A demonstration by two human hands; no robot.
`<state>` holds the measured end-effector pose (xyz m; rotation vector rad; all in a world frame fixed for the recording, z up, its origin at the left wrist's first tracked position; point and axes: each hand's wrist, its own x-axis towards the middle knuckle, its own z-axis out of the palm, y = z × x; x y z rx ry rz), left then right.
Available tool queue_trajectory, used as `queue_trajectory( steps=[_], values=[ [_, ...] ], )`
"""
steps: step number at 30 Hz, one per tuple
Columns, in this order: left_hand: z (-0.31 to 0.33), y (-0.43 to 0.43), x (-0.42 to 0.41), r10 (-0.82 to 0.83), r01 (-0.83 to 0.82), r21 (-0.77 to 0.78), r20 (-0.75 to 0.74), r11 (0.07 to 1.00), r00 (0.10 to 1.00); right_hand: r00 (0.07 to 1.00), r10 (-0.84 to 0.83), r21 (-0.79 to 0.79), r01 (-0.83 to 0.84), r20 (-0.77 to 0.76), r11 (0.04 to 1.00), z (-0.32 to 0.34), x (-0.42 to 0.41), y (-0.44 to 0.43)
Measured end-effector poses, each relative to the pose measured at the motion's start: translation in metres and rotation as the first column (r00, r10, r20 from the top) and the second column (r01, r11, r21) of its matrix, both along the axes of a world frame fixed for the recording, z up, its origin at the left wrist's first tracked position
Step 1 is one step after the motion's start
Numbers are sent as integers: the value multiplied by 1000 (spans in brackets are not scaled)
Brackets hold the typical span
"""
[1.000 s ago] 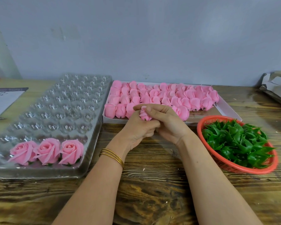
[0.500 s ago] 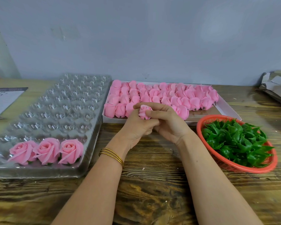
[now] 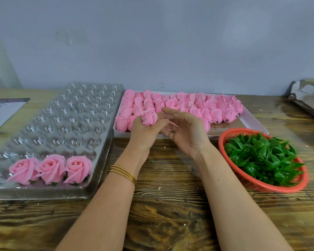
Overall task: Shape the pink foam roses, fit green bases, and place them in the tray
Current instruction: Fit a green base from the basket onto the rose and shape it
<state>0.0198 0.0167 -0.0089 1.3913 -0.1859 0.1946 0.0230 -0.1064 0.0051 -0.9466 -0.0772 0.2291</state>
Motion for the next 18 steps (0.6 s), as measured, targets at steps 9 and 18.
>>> queue_trajectory(
  steps=[9,18],
  values=[
    [5,1,0,-26,21,-165,-33,986,999,979,203,-159,-202,-9,966,-1,-1,6],
    [4,2,-1,-79,58,-202,-100,978,992,947,322,-79,-322,-15,943,-4,-5,8]
  ],
)
